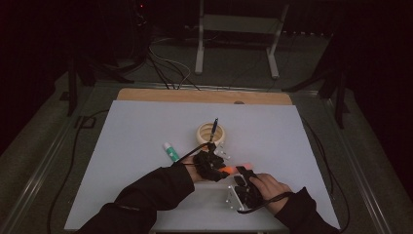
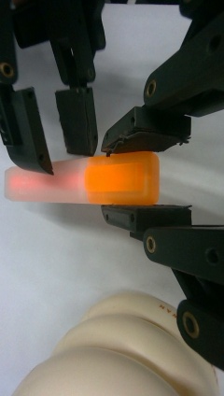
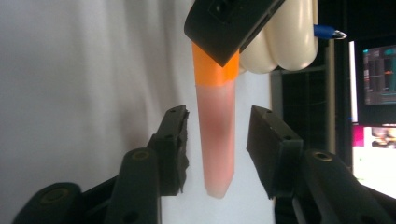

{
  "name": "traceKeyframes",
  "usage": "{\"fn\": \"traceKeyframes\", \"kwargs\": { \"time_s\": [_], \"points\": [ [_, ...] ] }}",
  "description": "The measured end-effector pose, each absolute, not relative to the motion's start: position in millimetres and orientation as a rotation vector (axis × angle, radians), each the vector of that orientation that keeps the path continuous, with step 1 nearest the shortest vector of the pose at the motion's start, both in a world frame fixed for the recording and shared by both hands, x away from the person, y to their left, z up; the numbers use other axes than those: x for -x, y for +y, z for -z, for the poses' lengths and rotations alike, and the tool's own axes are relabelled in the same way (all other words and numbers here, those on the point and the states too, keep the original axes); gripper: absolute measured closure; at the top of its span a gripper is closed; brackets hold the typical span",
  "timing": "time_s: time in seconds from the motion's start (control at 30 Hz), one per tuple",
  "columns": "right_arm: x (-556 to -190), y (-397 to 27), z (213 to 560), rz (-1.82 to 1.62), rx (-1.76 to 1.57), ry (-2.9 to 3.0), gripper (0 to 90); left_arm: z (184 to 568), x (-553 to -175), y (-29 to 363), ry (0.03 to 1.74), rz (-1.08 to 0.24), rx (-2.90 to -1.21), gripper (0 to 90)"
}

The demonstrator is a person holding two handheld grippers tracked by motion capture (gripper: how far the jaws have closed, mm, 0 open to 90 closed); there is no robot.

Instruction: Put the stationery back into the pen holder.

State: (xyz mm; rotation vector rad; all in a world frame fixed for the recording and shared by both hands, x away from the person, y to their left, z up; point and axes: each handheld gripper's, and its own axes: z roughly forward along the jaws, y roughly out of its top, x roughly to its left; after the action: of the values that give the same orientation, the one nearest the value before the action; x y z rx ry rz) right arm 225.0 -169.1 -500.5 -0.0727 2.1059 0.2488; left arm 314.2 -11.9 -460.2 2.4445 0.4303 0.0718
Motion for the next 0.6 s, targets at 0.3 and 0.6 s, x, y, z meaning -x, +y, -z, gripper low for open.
{"fn": "traceKeyframes", "kwargs": {
  "time_s": [0.3,0.6],
  "points": [
    [-227.3,-164.8,506.9,-0.177,0.126,2.050,66.0,458.0,-314.4,-14.7,0.424,-0.055,-2.441,65.8],
    [-228.3,-162.7,508.5,-0.161,0.149,2.017,71.8,456.9,-318.1,-12.7,0.464,-0.018,-2.417,65.7]
  ]
}}
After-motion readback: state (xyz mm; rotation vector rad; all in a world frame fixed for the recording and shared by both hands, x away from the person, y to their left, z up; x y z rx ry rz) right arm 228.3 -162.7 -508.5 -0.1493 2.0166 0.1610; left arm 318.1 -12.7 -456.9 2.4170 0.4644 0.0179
